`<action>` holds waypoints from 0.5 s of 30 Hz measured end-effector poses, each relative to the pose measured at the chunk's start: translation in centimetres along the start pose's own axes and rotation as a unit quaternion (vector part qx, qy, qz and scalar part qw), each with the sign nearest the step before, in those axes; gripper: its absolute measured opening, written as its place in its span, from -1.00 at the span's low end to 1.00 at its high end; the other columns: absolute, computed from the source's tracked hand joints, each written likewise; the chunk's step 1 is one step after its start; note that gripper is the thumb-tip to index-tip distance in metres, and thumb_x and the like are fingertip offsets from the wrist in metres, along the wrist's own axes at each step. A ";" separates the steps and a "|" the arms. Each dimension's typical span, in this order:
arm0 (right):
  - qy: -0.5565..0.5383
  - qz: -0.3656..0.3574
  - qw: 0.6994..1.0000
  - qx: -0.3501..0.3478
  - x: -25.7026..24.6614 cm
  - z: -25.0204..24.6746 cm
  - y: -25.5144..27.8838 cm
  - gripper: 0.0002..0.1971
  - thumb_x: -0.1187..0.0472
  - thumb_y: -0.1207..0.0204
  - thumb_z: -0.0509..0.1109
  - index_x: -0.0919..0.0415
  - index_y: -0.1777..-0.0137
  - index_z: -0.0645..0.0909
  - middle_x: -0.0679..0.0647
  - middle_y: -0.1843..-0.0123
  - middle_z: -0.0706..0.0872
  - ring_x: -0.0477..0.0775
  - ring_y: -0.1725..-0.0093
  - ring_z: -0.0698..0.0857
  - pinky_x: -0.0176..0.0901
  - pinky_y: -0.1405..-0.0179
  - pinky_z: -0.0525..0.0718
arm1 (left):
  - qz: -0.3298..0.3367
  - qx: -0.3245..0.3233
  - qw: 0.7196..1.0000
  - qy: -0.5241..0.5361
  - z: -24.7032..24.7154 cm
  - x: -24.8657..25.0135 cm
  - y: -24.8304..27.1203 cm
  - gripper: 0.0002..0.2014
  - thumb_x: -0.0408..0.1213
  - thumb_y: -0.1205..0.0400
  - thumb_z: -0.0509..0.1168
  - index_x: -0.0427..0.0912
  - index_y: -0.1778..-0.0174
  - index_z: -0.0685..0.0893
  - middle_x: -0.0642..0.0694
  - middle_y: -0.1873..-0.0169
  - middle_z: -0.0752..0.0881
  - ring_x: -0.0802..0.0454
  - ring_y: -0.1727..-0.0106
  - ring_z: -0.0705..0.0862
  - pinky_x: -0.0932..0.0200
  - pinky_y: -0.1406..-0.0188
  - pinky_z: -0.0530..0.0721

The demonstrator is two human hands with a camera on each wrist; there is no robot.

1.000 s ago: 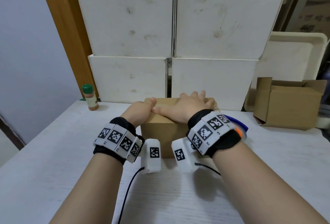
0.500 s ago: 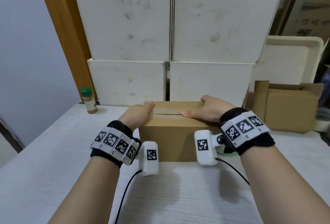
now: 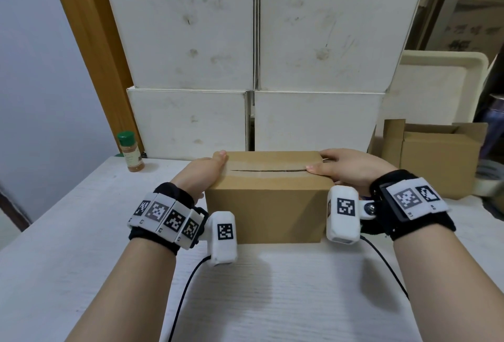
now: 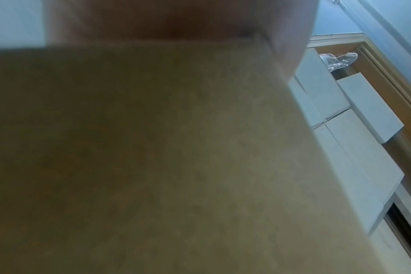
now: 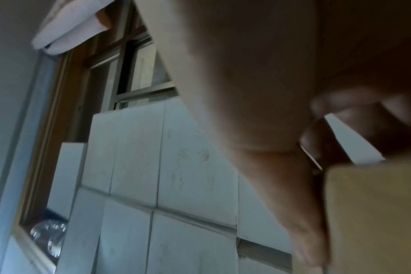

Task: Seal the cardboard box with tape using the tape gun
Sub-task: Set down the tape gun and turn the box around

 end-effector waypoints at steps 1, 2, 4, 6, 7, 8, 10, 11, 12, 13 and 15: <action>-0.024 0.001 1.000 -0.010 0.1 0.0 0.2 -0.90 0.08 -0.57 0.38 -0.08 0.11 0.49 -0.20 0.19 0.63 -0.13 0.15 0.69 -0.53 0.30 0.58 | -0.005 -0.002 1.000 0.022 0.1 0.0 0.0 -0.43 0.20 -0.65 0.07 -0.25 -0.26 0.55 -0.24 -0.19 0.66 -0.22 -0.20 0.66 -0.13 -0.31 0.60; -0.054 0.005 0.998 -0.025 0.2 0.0 0.3 -0.95 0.13 -0.59 0.36 -0.02 0.08 0.55 -0.12 0.14 0.70 0.00 0.03 0.74 -0.44 0.14 0.62 | -0.012 -0.008 0.999 0.048 0.3 0.0 0.0 -0.50 0.15 -0.67 0.08 -0.26 -0.20 0.55 -0.23 -0.12 0.68 -0.20 -0.17 0.68 -0.09 -0.27 0.63; -0.093 -0.007 0.994 -0.055 0.2 0.2 0.4 -0.83 0.19 -0.62 0.32 0.19 -0.14 0.63 0.11 -0.10 0.79 0.24 -0.21 0.72 -0.04 -0.26 0.62 | -0.032 -0.023 0.994 0.098 0.6 -0.2 0.2 -0.57 0.08 -0.69 0.12 -0.28 -0.06 0.56 -0.22 0.06 0.70 -0.15 0.02 0.71 -0.03 -0.12 0.66; -0.106 -0.016 0.991 -0.081 0.4 0.3 0.2 -0.72 0.18 -0.63 0.30 0.19 -0.31 0.61 0.19 -0.26 0.74 0.29 -0.31 0.66 0.12 -0.39 0.54 | -0.047 -0.036 0.991 0.123 0.7 -0.3 0.5 -0.60 0.07 -0.69 0.14 -0.27 0.05 0.55 -0.22 0.14 0.70 -0.12 0.15 0.71 0.00 0.02 0.68; -0.111 -0.020 0.990 -0.088 0.4 0.4 0.3 -0.71 0.18 -0.63 0.30 0.17 -0.32 0.60 0.21 -0.28 0.72 0.30 -0.30 0.66 0.12 -0.32 0.56 | -0.051 -0.038 0.989 0.130 0.7 -0.4 0.6 -0.60 0.07 -0.68 0.15 -0.26 0.07 0.55 -0.22 0.15 0.71 -0.12 0.17 0.71 0.01 0.06 0.69; -0.120 -0.023 0.988 -0.091 0.4 0.4 0.3 -0.71 0.19 -0.64 0.29 0.18 -0.33 0.60 0.23 -0.30 0.71 0.31 -0.26 0.67 0.10 -0.22 0.58 | -0.055 -0.039 0.988 0.137 0.7 -0.4 0.6 -0.60 0.07 -0.68 0.16 -0.26 0.07 0.55 -0.23 0.15 0.71 -0.13 0.17 0.71 0.01 0.08 0.69; -0.139 -0.026 0.986 -0.089 0.6 0.2 0.0 -0.70 0.23 -0.65 0.26 0.23 -0.34 0.58 0.26 -0.26 0.72 0.25 -0.15 0.68 -0.01 -0.04 0.63 | -0.060 -0.036 0.987 0.145 0.7 -0.4 0.6 -0.59 0.09 -0.68 0.16 -0.26 0.07 0.54 -0.23 0.15 0.70 -0.13 0.17 0.70 0.00 0.06 0.68; -0.150 -0.028 0.985 -0.085 0.7 0.1 0.0 -0.70 0.26 -0.66 0.24 0.27 -0.35 0.57 0.25 -0.19 0.73 0.19 -0.09 0.69 -0.08 0.04 0.65 | -0.061 -0.032 0.987 0.146 0.7 -0.4 0.7 -0.59 0.10 -0.67 0.16 -0.26 0.07 0.53 -0.23 0.15 0.69 -0.13 0.17 0.70 0.00 0.06 0.68; -0.164 -0.029 0.983 -0.079 0.8 0.1 -0.1 -0.71 0.30 -0.66 0.22 0.29 -0.34 0.57 0.21 -0.10 0.76 0.13 0.01 0.72 -0.15 0.12 0.68 | -0.064 -0.029 0.986 0.149 0.7 -0.4 0.7 -0.58 0.11 -0.67 0.15 -0.26 0.08 0.52 -0.23 0.14 0.68 -0.14 0.16 0.69 0.00 0.05 0.67; -0.185 -0.032 0.980 -0.072 1.0 0.1 -0.2 -0.73 0.33 -0.66 0.21 0.30 -0.32 0.58 0.16 0.00 0.78 0.05 0.13 0.76 -0.23 0.23 0.73 | -0.067 -0.026 0.986 0.153 0.8 -0.4 0.8 -0.58 0.12 -0.67 0.15 -0.25 0.09 0.51 -0.23 0.13 0.68 -0.14 0.15 0.69 -0.01 0.04 0.67; -0.221 -0.032 0.974 -0.043 1.2 0.2 -0.1 -0.74 0.39 -0.66 0.20 0.30 -0.29 0.60 0.11 0.13 0.79 -0.06 0.31 0.78 -0.31 0.43 0.71 | -0.069 -0.027 0.983 0.171 0.8 -0.6 0.7 -0.56 0.13 -0.67 0.13 -0.25 0.07 0.52 -0.23 0.12 0.69 -0.15 0.11 0.70 -0.03 -0.03 0.67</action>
Point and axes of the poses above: each hand's wrist, its own y-axis away from the middle knuckle, its own z-axis out of the palm, x = y × z, the point moved 5 cm from there along -y, towards the middle knuckle
